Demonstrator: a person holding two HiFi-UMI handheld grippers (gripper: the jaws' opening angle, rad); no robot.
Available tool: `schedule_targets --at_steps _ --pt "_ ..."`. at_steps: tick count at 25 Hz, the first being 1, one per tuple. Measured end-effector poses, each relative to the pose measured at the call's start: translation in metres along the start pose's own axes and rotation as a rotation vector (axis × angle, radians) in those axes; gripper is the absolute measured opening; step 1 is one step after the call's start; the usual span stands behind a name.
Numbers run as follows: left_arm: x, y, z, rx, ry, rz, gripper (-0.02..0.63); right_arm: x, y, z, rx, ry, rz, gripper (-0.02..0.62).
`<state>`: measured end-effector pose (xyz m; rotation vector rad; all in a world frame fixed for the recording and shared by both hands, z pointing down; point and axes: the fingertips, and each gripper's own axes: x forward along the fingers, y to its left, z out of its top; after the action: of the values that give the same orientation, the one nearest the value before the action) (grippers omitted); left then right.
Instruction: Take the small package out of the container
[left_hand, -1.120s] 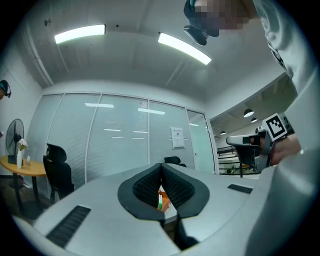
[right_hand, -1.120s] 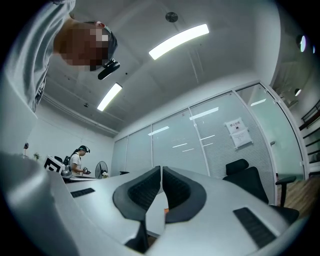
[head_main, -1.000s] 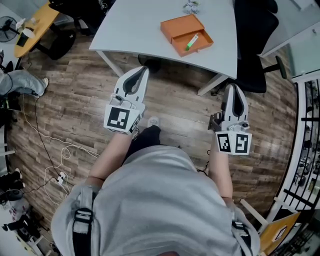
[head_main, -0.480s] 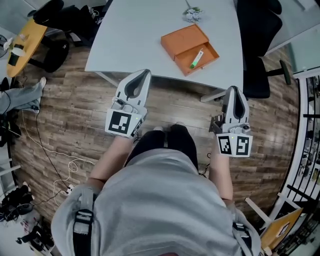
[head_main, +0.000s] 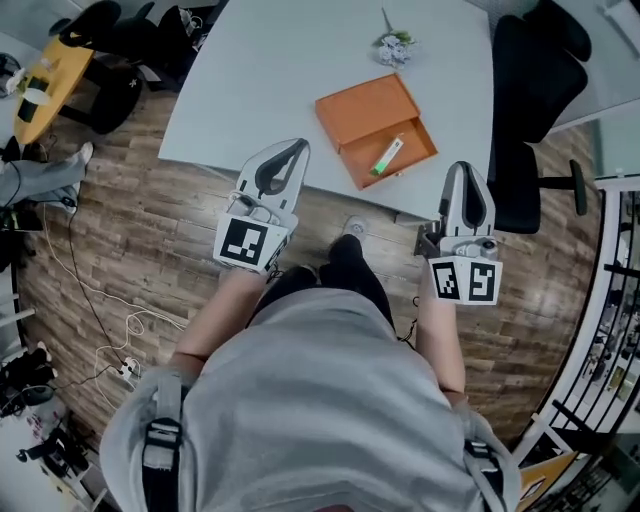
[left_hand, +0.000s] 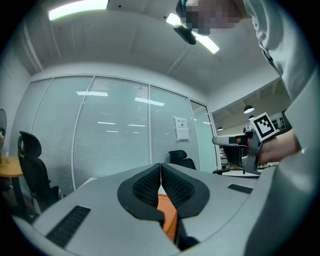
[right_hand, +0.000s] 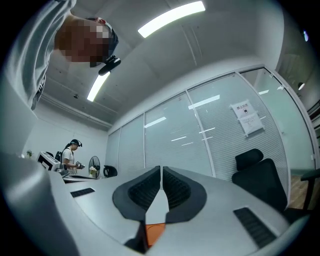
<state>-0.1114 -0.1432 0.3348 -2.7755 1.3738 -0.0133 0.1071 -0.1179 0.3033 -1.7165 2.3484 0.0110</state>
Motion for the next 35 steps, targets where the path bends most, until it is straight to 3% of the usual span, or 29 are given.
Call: schedule_targets --at_steps 10,18,26,30,35 --pt "0.126 0.041 0.019 0.025 -0.047 0.167 0.019 0.109 -0.108 0.002 -0.002 0.014 0.116 0.051" --pt "0.178 0.059 0.0 0.014 -0.001 0.176 0.02 0.145 -0.149 -0.021 0.028 0.042 0.093 0.051" --pt "0.215 0.061 -0.013 -0.004 0.026 0.085 0.02 0.163 -0.155 -0.024 0.023 0.046 0.055 0.051" --pt "0.227 0.039 -0.038 -0.038 0.07 -0.034 0.027 0.162 -0.158 -0.034 0.025 0.057 0.022 0.051" --pt "0.241 0.009 -0.078 -0.076 0.146 -0.146 0.09 0.164 -0.165 -0.055 0.032 0.084 -0.004 0.051"
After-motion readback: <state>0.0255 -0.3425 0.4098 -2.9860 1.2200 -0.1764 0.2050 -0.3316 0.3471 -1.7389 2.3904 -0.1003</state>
